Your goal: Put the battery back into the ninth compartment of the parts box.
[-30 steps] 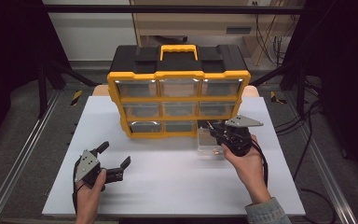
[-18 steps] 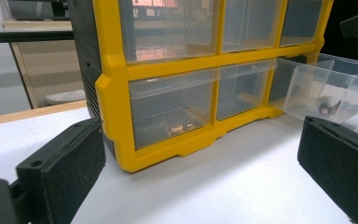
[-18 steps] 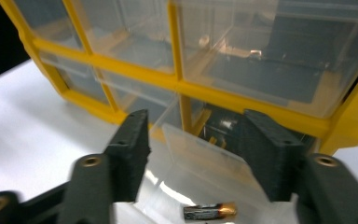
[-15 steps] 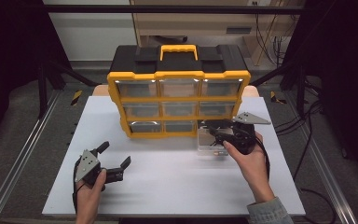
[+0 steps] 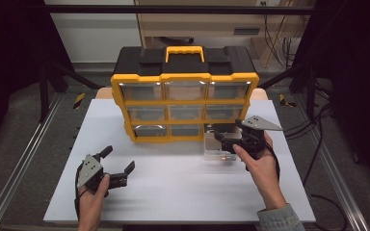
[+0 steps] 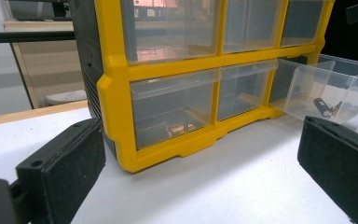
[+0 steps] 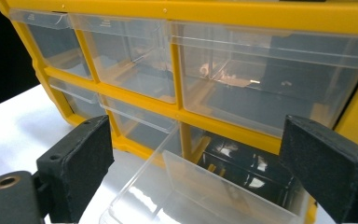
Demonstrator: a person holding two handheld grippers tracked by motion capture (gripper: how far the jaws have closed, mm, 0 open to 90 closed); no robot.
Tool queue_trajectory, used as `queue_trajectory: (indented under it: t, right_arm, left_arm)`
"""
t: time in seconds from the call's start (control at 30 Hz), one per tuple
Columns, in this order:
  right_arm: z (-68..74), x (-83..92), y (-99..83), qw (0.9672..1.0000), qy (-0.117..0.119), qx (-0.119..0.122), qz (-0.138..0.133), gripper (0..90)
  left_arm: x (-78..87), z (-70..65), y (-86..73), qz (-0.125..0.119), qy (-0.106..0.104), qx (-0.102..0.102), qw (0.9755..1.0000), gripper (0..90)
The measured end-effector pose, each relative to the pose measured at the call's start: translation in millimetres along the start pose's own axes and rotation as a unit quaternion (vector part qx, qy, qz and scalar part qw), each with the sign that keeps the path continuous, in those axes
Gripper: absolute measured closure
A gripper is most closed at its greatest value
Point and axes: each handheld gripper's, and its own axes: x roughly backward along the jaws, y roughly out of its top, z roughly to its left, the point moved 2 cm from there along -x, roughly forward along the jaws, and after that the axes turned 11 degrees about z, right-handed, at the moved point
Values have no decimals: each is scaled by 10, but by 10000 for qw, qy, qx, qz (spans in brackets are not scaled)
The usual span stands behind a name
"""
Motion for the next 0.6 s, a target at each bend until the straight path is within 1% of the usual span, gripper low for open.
queue_trajectory:
  t: [0.17,0.23,0.3,0.4,0.47,0.6]
  right_arm:
    - [-62,84,14,9999,-55,41,-146,82]
    - [-87,129,24,9997,-57,37,-254,76]
    - [-113,165,29,9992,-111,36,-379,77]
    - [-152,217,29,9979,-179,69,-617,80]
    - [-170,238,31,9972,-204,96,-719,80]
    - [-202,285,30,9967,-197,110,-776,56]
  left_arm:
    - [9,11,-1,-7,18,18,10000,7]
    - [10,13,0,-12,17,27,10000,7]
    - [10,13,-1,-6,19,18,10000,7]
    - [11,13,0,-8,17,20,10000,7]
    - [13,14,0,0,18,23,10000,7]
    - [17,23,-1,-8,26,38,10000,7]
